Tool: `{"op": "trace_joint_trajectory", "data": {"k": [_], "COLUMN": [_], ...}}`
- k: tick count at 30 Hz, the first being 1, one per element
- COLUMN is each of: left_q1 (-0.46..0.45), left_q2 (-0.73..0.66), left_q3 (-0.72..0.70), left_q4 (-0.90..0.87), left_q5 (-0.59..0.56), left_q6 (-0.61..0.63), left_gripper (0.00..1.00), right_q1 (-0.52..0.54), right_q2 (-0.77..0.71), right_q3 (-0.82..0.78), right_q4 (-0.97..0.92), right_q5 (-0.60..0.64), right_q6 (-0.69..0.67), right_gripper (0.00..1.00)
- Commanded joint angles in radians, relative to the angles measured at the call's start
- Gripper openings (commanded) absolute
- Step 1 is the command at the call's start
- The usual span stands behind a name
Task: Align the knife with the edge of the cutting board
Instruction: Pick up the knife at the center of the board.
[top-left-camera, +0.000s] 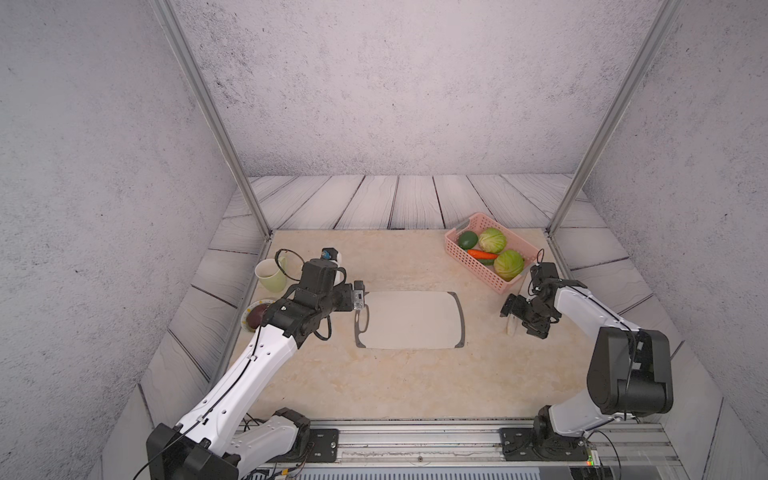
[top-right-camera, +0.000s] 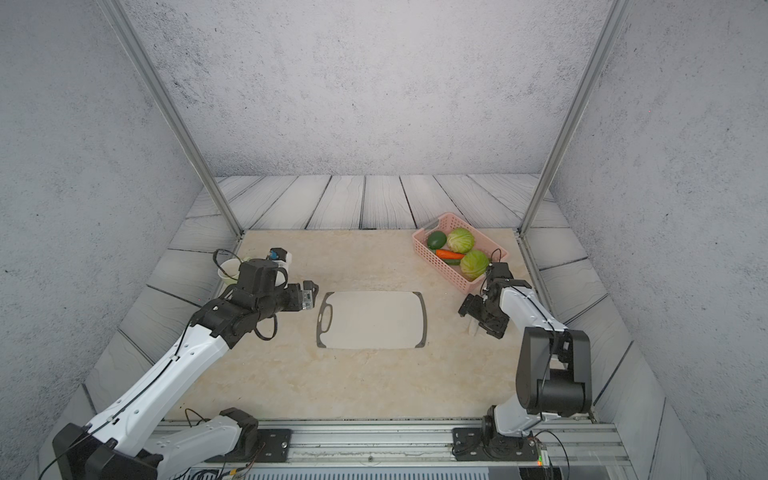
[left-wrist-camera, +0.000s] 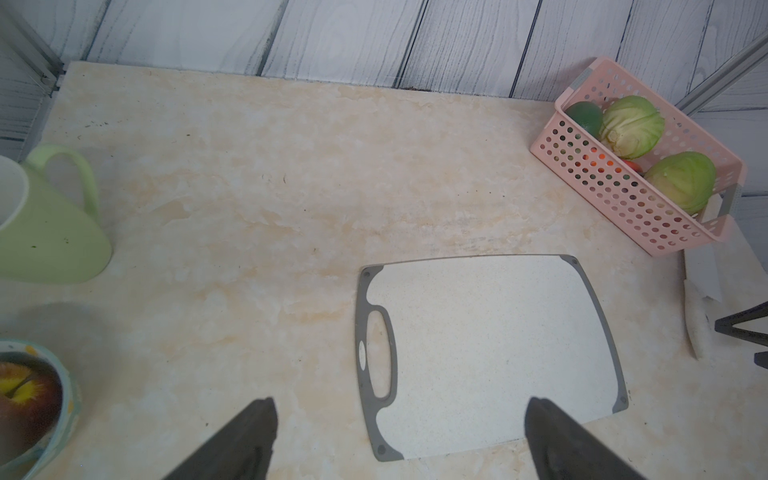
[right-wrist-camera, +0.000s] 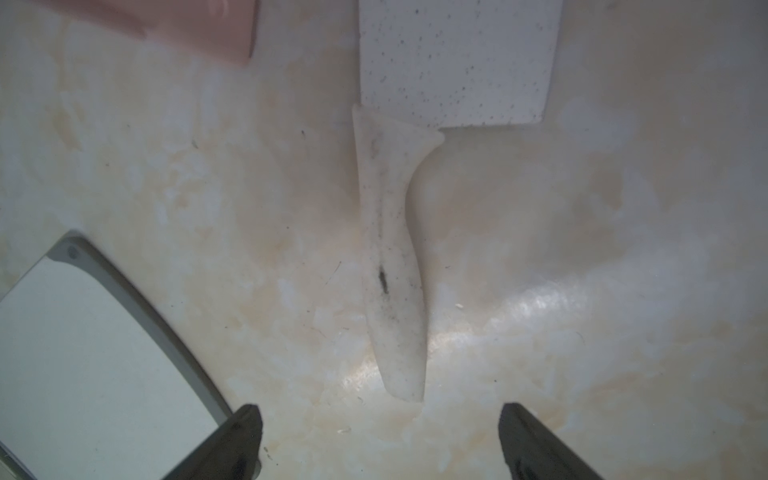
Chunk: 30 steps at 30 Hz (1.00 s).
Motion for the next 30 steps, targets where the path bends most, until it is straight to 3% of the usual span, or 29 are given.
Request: {"op": "trace_joint_trajectory", "data": {"k": [1,20,30], "left_q1": [0.006,0.006,0.006], "left_q2": [0.011,0.068,0.081], "left_q3": [0.034,0.050,0.055], "left_q4": [-0.021,-0.038,-0.045], "left_q5": [-0.004,0.031,0.030], "left_q6": [0.018,0.007,0.007], "left_gripper": [0.98,0.98,0.98], "right_q1": [-0.008,-0.015,-0.033], "right_q2": [0.033,0.210,0.243], "right_q3": [0.017,0.141,0.122], "right_q4": [0.009,-0.026,-0.014], "right_q5": [-0.012,0.080,0.112], "right_q6": [-0.002,-0.001,-0.005], "right_gripper": [0.93,0.85,0.62]}}
